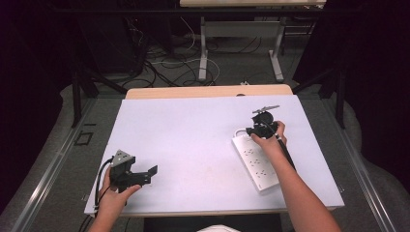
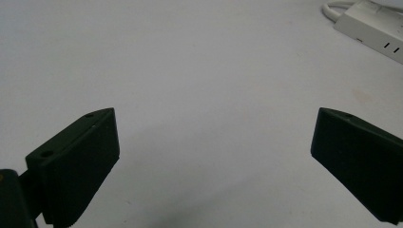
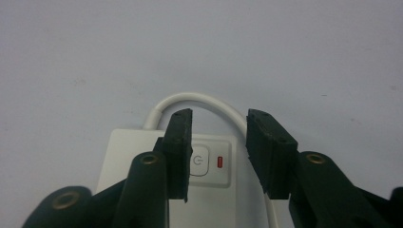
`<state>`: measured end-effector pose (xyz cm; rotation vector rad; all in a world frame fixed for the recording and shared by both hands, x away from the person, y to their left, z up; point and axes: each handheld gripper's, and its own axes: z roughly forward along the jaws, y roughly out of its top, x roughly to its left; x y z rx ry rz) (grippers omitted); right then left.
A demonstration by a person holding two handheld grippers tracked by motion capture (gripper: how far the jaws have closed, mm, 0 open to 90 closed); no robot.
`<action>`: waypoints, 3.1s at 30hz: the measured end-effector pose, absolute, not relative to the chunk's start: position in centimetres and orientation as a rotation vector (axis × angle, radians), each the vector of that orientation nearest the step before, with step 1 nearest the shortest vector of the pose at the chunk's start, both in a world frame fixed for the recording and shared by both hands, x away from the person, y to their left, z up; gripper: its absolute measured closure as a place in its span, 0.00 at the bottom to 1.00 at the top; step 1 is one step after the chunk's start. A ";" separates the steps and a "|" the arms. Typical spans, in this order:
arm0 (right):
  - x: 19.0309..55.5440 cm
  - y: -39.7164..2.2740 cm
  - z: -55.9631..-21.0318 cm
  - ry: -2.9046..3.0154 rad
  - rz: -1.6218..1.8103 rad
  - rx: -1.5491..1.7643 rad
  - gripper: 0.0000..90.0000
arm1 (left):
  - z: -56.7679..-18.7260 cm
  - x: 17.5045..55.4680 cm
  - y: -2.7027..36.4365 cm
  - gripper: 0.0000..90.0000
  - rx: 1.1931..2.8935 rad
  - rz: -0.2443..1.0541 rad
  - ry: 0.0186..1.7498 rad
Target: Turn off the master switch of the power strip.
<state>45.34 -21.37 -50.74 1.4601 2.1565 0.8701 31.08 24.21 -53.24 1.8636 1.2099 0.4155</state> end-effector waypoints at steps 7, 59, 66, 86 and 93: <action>45.2 -21.6 -50.6 2.149 0.887 1.463 0.53 | -53.2 31.1 24.2 0.02 1.862 0.417 1.210; 39.9 -22.2 -48.6 2.089 1.037 1.241 0.00 | -53.2 31.1 24.2 0.00 1.848 0.435 1.214; 38.2 -23.4 -48.4 2.083 1.058 1.226 0.00 | -53.2 31.1 24.3 0.00 1.845 0.448 1.217; 34.1 -28.4 -49.5 2.011 1.100 1.295 0.00 | -53.2 31.1 24.3 0.00 1.820 0.461 1.235; 33.2 -30.1 -49.8 1.972 1.116 1.318 0.00 | -53.1 31.0 24.2 0.00 1.820 0.463 1.220</action>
